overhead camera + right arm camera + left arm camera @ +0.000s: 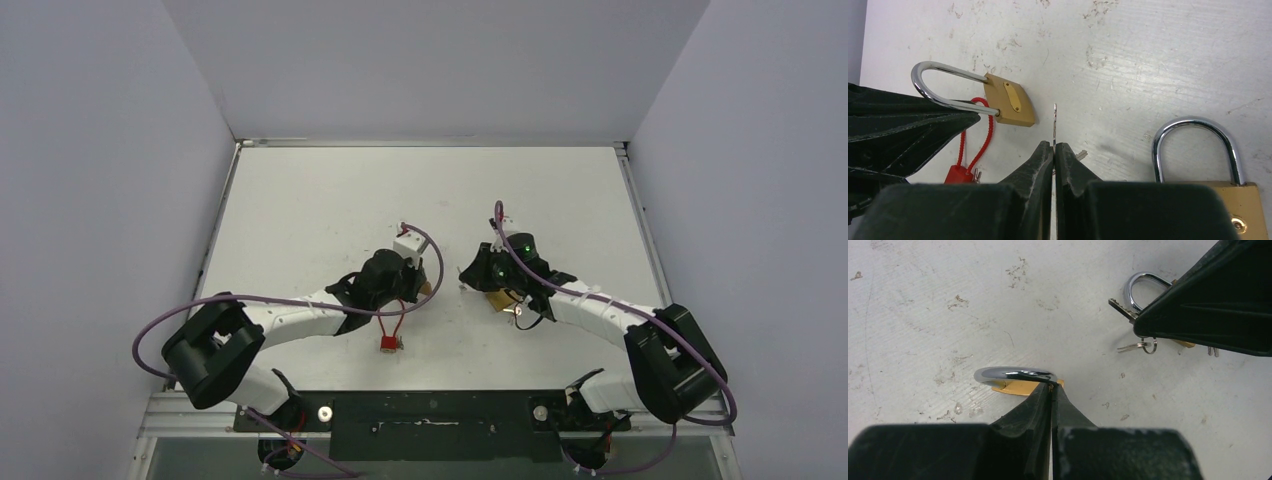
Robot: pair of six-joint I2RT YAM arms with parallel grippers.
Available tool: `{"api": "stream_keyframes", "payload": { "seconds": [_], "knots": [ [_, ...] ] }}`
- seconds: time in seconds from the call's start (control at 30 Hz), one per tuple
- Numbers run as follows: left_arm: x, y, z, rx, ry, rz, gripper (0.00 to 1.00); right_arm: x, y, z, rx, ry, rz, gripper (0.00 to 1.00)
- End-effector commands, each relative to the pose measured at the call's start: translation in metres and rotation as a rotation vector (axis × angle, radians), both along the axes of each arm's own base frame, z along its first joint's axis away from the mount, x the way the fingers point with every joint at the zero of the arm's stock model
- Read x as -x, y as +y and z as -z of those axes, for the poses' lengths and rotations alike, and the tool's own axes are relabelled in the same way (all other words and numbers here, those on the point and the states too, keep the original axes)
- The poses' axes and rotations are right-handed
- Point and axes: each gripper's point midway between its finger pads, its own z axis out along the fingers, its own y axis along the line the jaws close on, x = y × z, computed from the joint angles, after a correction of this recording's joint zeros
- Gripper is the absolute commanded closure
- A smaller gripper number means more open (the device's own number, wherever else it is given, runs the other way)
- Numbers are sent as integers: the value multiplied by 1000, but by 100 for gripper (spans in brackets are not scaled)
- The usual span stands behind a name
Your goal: Unlock with the key
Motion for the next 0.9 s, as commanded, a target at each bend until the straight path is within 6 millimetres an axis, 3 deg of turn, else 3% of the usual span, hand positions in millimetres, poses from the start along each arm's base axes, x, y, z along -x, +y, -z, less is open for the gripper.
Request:
{"api": "stream_keyframes", "payload": {
  "seconds": [0.0,0.27,0.6,0.73,0.87],
  "knots": [
    [-7,-10,-32,81,-118,21,100,-13,17,-23,-39,-84,-37,100],
    [-6,-8,-24,34,-91,-3,98,-11,18,-21,-35,-77,-34,100],
    [-1,-4,-31,35,-42,-87,61,-15,15,-27,-27,-89,-9,100],
    [3,4,-50,37,-52,-218,45,-14,11,-27,-22,-91,5,100],
    [2,24,-57,34,27,-410,28,-13,5,-26,-14,-86,30,100]
  ]
}}
